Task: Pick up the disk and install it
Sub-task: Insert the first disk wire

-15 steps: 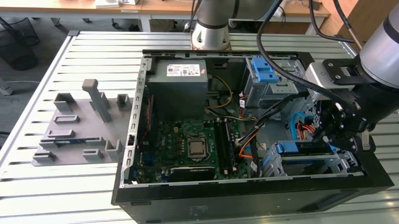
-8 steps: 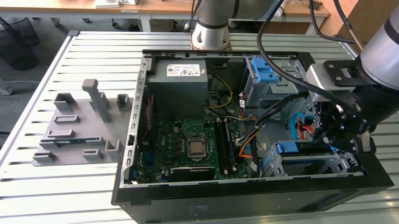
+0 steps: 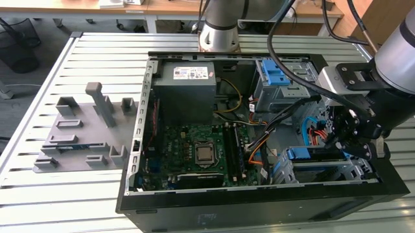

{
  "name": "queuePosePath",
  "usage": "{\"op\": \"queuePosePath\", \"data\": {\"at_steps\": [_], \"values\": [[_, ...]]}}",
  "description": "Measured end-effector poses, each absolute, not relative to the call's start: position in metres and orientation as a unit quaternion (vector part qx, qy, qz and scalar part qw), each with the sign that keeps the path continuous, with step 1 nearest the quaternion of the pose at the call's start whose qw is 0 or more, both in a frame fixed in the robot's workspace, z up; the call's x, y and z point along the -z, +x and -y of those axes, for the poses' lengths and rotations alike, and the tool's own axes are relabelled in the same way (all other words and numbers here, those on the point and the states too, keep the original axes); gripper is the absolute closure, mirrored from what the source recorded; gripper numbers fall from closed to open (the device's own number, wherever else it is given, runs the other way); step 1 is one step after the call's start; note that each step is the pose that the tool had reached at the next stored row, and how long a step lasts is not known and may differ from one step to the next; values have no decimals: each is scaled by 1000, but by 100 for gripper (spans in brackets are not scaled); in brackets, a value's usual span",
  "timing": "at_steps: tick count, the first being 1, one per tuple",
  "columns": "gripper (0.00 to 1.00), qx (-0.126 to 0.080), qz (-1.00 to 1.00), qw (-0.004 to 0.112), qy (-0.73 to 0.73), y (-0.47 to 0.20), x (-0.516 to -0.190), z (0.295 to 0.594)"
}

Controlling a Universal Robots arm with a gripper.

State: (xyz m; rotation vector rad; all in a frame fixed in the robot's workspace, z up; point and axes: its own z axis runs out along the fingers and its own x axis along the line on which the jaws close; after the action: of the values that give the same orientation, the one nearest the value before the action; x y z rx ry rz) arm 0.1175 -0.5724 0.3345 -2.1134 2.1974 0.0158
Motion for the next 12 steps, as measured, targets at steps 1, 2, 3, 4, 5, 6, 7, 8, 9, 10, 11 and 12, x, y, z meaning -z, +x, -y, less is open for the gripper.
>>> {"op": "queuePosePath", "data": {"at_steps": [1,2,3,4,5,6,7,8,9,10,11,12], "values": [[84,-5,-720,46,-692,118,-334,572],[84,-5,-720,46,-692,118,-334,572],[84,-5,-720,46,-692,118,-334,572],[84,-5,-720,46,-692,118,-334,572],[84,-5,-720,46,-692,118,-335,572],[84,-5,-720,46,-692,118,-335,572],[84,-5,-720,46,-692,118,-335,572],[84,-5,-720,46,-692,118,-334,572],[84,-5,-720,46,-692,118,-334,572],[84,-5,-720,46,-692,118,-334,572],[84,-5,-720,46,-692,118,-334,572],[84,-5,-720,46,-692,118,-333,572]]}}
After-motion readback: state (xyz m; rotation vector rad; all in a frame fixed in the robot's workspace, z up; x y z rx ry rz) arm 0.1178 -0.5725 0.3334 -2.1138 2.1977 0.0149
